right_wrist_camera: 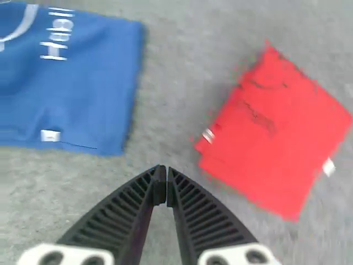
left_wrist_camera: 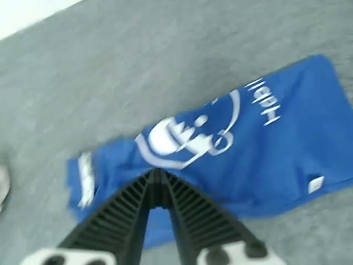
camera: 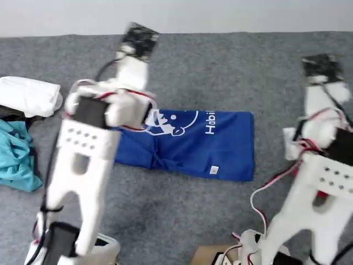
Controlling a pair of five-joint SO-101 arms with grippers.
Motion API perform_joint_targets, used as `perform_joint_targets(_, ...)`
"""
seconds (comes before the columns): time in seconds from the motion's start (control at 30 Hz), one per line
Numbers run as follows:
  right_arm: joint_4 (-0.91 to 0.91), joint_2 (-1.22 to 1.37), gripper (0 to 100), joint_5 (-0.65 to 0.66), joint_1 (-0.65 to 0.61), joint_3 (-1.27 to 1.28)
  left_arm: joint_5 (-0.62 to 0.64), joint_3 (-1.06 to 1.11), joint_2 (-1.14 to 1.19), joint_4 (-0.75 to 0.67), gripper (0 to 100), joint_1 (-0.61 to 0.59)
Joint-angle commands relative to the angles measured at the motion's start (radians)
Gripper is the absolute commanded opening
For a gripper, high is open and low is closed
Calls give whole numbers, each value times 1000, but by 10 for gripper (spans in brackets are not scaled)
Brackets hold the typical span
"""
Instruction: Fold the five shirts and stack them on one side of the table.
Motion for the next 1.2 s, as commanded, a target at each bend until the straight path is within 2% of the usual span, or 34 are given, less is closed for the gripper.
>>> perform_joint_targets(0.0, 38, -62, 15, -12, 130, 25, 6, -5, 72, -94, 20, 107)
perform_joint_targets(0.23, 38, -136, 15, -11, 266, 141, 8, -64, 284, -172, 58, 244)
perform_joint_targets(0.47, 38, -216, 15, -11, 325, 227, 114, -289, 494, -169, 142, 270)
perform_joint_targets(0.63, 38, -288, 15, -11, 334, 316, 118, -472, 637, -94, 161, 344)
perform_joint_targets(0.83, 38, -358, 15, -11, 334, 399, 204, -677, 838, -57, 188, 397)
perform_joint_targets(1.17, 38, -394, 15, -6, 334, 410, 206, -974, 1129, 64, 189, 502)
